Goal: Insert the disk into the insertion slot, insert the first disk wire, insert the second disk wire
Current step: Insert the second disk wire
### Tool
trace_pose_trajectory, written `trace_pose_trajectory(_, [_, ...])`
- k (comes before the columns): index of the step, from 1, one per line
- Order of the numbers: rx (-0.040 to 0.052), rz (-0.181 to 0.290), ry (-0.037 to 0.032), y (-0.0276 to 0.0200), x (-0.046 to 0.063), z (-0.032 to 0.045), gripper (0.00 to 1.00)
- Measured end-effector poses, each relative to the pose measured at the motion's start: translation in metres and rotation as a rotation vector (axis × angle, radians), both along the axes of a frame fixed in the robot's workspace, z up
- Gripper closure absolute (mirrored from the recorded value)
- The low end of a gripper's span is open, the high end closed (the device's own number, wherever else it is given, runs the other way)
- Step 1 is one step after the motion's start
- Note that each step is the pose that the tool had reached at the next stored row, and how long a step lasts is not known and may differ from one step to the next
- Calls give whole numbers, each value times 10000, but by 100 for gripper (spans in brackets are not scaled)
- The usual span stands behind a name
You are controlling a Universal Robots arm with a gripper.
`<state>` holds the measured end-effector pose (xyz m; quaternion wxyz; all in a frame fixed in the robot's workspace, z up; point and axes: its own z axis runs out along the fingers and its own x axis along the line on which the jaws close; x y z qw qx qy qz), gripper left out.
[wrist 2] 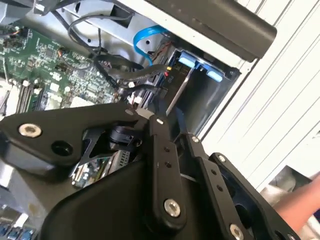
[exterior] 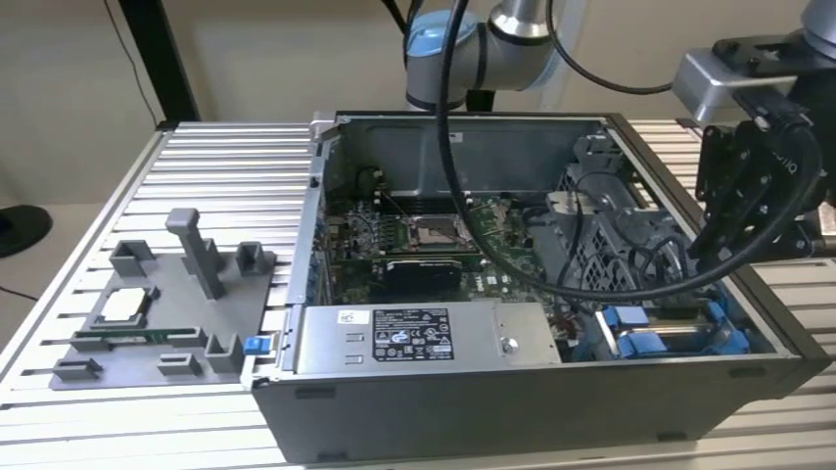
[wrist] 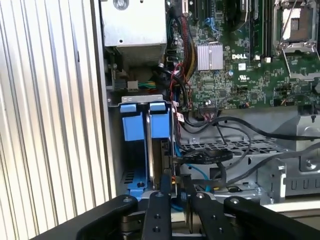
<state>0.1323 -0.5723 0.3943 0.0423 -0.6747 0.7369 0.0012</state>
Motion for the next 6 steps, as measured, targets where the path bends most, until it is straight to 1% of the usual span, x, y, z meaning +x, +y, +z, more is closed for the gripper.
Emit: trace_pose_trajectory(6, [9,0,0,0,0,0,0])
